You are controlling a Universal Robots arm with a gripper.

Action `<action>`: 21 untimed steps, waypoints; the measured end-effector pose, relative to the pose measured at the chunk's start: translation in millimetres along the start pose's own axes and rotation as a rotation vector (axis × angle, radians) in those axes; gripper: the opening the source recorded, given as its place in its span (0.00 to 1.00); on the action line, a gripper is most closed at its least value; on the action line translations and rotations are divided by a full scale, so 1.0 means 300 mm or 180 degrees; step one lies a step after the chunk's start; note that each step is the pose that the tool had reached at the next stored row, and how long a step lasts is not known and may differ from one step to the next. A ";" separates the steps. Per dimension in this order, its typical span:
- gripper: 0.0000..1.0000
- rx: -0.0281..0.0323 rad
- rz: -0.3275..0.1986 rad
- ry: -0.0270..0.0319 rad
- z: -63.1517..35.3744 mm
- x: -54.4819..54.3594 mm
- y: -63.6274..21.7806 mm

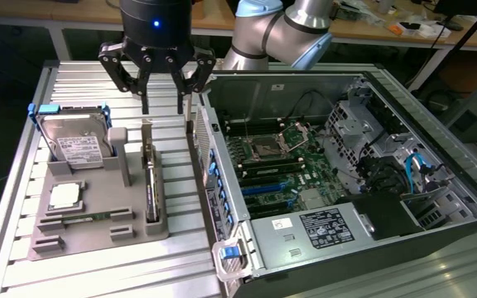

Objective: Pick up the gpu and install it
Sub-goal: 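Pick up the gpu and move the gpu toward the slot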

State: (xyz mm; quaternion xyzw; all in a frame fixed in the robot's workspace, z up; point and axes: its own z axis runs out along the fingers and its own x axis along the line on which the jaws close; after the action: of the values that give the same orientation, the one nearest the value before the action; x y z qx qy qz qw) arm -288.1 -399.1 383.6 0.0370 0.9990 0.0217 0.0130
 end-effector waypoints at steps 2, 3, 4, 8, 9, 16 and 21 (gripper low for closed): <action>0.54 0.0000 0.0000 0.0000 0.004 0.003 -0.003; 0.54 0.0000 0.0000 0.0000 0.006 0.005 -0.005; 0.54 0.0000 0.0000 0.0000 0.009 0.006 -0.006; 0.54 0.0000 -0.0001 0.0000 0.020 0.013 -0.014; 0.54 0.0000 -0.0001 0.0000 0.023 0.014 -0.016; 0.54 0.0000 -0.0003 0.0000 0.038 0.020 -0.032; 0.54 0.0000 -0.0004 0.0000 0.049 0.024 -0.045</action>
State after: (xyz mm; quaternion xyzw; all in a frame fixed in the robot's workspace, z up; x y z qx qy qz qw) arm -295.7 -411.5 368.1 0.0363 0.9990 0.0217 0.0130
